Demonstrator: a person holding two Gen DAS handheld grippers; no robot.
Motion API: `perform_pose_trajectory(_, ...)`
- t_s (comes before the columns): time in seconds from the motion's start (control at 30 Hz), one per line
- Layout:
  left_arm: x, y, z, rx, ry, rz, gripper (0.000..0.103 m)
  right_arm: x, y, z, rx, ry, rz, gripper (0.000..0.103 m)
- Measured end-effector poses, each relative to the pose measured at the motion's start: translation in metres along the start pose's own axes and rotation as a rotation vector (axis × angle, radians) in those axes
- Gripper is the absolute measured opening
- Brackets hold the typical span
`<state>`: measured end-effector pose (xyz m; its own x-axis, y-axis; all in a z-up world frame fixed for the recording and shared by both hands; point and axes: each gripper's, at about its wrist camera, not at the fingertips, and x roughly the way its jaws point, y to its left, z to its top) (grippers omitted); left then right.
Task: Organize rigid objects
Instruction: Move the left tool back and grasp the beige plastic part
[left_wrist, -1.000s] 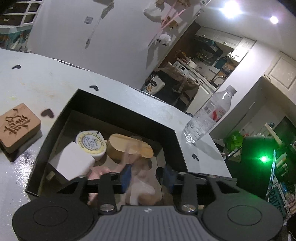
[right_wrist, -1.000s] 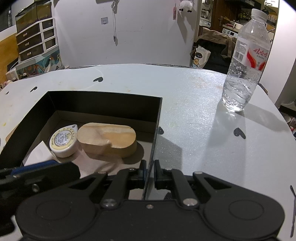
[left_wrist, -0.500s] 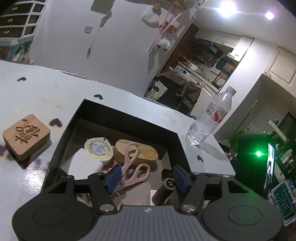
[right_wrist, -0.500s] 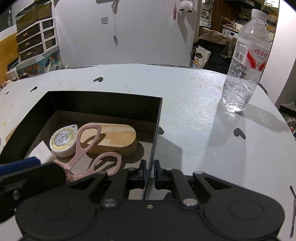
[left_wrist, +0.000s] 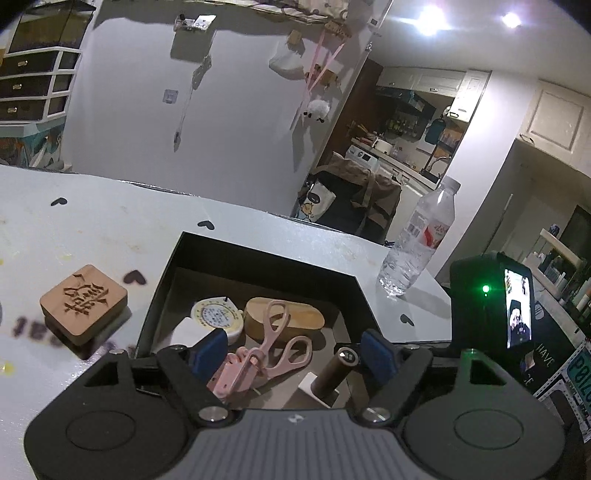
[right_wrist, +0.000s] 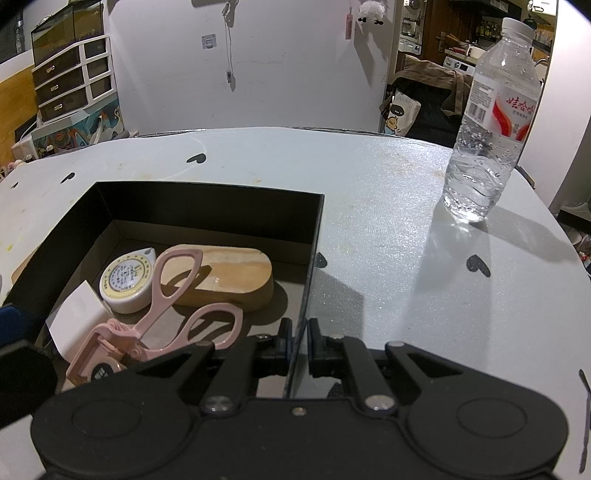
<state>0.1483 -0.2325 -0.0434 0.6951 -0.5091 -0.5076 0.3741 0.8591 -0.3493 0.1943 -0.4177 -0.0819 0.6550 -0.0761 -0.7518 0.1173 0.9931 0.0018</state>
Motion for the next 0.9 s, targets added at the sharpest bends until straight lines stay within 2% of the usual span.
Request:
perform_pose_trajectory(0.17,0.000,0.003,0.002,0.000,-0.011,0.008,0.080,0.000,0.000,0.000,0.000,0.000,0.000,0.008)
perform_pose_trajectory(0.33,0.003,0.001,0.004,0.017,0.008,-0.031,0.080,0.000,0.000,0.000,0.000,0.000,0.001,0.008)
perform_pose_trajectory(0.43,0.002,0.001,0.001,0.028,0.007,-0.023,0.080,0.000,0.000,0.000,0.000,0.000,0.001,0.008)
perform_pose_trajectory(0.53,-0.004,0.005,0.001,0.029,-0.007,0.009,0.082,0.000,0.001,0.000,0.001,0.000,0.002,0.008)
perform_pose_trajectory(0.6,-0.012,0.009,0.001,0.035,-0.027,0.023,0.095,0.000,0.001,0.000,0.001,0.000,0.002,0.008)
perform_pose_trajectory(0.63,-0.016,0.010,0.001,0.041,-0.039,0.031,0.096,0.000,0.001,0.000,0.001,0.000,0.003,0.008)
perform_pose_trajectory(0.9,-0.051,0.031,0.000,0.124,-0.097,0.181,0.103,0.000,0.001,0.000,0.000,0.000,0.002,0.008)
